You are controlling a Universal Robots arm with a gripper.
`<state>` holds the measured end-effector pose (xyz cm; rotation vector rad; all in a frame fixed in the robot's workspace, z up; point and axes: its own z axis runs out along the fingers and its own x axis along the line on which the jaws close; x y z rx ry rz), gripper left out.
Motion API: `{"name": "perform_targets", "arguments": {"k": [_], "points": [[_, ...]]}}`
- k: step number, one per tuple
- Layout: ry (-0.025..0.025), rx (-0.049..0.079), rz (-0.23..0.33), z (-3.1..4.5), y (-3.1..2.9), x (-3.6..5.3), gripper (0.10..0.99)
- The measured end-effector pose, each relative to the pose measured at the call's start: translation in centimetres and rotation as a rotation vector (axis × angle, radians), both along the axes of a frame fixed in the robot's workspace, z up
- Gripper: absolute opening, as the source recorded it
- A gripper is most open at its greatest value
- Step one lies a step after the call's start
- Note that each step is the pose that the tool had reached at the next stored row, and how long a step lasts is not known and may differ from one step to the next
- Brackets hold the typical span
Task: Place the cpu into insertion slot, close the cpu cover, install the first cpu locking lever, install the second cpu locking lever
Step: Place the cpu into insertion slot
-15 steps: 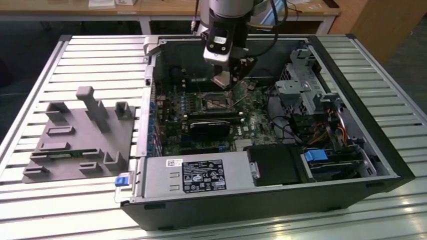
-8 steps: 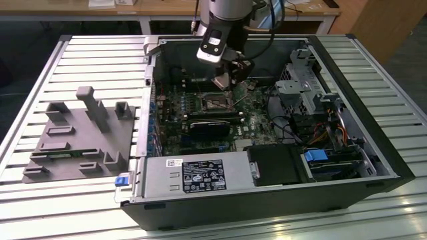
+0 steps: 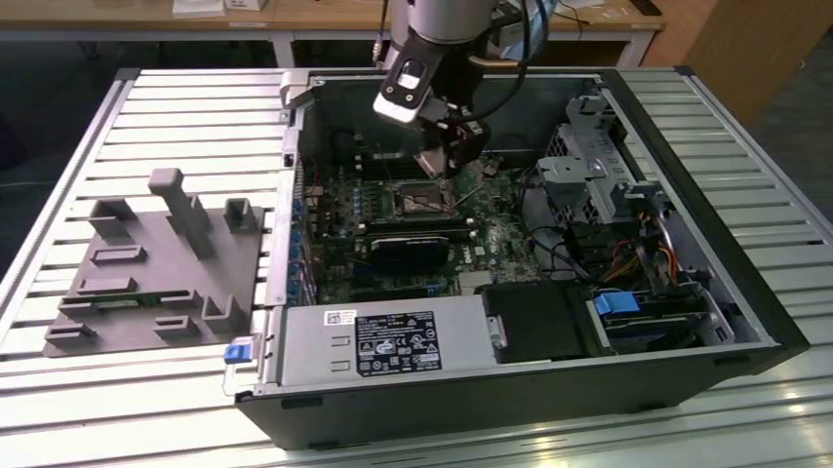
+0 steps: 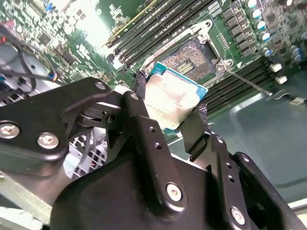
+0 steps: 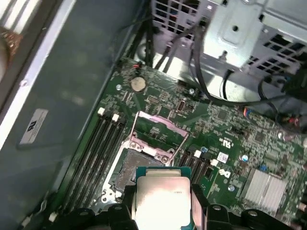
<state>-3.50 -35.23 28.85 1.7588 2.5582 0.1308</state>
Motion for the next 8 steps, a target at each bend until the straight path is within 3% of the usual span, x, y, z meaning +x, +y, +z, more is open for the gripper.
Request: {"name": "perform_targets", "arguments": {"k": [8], "points": [[0.0000, 0.000, -0.141, -0.38, 0.00, 0.00, 0.537]]}}
